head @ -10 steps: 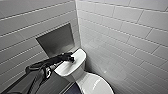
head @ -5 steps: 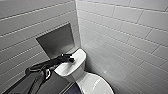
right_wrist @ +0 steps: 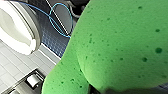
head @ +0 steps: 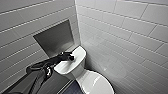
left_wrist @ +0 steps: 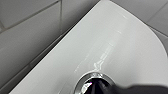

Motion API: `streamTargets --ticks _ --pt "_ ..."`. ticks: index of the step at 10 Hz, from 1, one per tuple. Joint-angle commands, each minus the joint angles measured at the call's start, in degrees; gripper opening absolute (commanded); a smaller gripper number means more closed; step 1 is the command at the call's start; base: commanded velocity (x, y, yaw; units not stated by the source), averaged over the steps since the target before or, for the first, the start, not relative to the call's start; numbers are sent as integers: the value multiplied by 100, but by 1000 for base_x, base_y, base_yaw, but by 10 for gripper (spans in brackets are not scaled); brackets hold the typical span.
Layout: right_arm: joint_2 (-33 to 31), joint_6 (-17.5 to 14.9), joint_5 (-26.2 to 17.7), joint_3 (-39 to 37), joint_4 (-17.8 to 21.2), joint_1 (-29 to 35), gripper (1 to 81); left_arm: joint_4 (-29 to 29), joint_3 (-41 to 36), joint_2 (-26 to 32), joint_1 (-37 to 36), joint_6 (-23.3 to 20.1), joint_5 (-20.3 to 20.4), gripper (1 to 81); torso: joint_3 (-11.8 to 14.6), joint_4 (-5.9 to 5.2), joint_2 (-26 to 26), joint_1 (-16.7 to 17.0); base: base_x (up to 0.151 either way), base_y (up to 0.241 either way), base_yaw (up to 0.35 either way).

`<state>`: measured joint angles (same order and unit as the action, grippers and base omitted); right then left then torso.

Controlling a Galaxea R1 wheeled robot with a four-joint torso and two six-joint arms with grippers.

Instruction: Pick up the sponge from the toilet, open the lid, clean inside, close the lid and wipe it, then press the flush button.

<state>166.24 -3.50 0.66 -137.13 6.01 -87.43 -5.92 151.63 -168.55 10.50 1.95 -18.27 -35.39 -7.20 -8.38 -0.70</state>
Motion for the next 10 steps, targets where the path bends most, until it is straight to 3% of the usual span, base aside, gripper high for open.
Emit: streamTargets --ticks 1,4,5,8,10 --pt "17 -2 -496 144 -3 -122 10 127 16 -40 -553 -20 -256 10 2 0 0 0 0 0 0" --pt "26 -2 -496 144 5 -122 10 13 -97 101 -640 -19 -317 10 -40 0 -7 13 0 0 0" --pt "26 -2 -496 144 5 -113 10 -161 -297 205 -781 -28 -508 10 -40 0 -7 13 0 0 0" --pt "17 -10 -496 144 -3 -104 10 -804 -1634 997 -1263 25 -678 10 -42 0 -2 9 0 0 0" --pt "8 -10 -496 162 -21 -122 10 -1154 -1978 1383 -1484 42 -669 10 -48 2 0 4 0 0 0"
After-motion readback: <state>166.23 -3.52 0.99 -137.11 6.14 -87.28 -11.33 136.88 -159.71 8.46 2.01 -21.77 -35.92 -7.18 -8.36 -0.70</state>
